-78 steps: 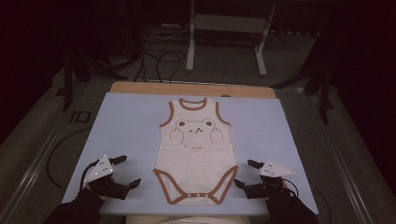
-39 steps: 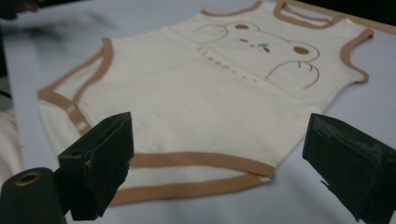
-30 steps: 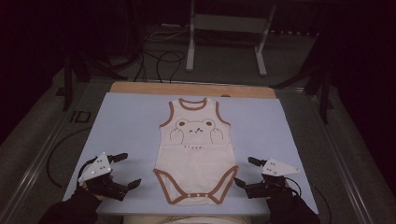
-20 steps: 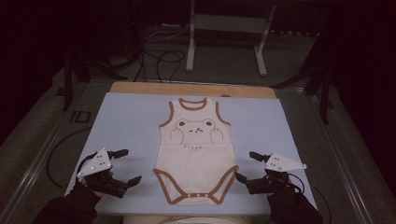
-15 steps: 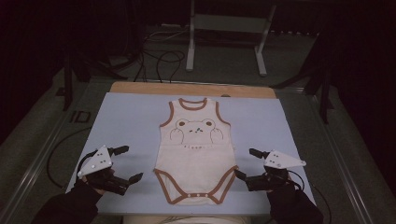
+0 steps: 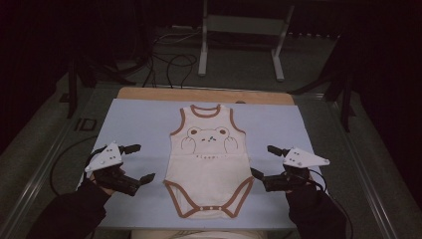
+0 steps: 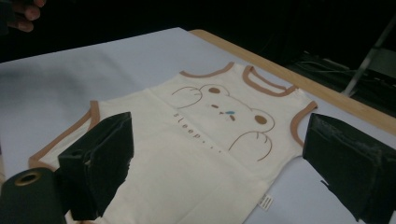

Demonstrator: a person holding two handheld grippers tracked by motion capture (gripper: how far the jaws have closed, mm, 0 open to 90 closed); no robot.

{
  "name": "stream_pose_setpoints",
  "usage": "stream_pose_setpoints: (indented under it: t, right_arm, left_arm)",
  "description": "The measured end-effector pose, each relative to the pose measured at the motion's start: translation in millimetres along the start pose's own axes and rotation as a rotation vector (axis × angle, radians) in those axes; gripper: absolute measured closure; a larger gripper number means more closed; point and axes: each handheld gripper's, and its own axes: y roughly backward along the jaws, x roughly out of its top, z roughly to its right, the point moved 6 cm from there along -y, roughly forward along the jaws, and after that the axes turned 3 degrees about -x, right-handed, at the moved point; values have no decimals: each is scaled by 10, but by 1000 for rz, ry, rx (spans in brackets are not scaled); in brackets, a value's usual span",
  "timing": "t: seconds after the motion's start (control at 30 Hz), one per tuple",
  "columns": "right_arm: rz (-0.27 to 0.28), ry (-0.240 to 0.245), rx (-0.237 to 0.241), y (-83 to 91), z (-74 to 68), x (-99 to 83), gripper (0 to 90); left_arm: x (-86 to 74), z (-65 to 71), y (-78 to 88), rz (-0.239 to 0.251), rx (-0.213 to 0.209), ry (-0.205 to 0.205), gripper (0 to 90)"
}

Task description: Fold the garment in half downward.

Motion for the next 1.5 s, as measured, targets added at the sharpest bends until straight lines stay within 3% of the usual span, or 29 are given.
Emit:
stream_pose_setpoints:
  t: [0.3, 0.9, 1.5]
  right_arm:
    - [-4, 14, -16, -115, 94, 101, 90]
    - [-36, -35, -32, -405, 277, 65, 90]
    - [-77, -66, -52, -666, 461, -38, 90]
  left_arm:
    - [94, -107, -159, -13, -8, 5, 0]
    - [193, -273, -414, -39, 0, 18, 0]
    - [101, -465, -638, -82, 20, 60, 0]
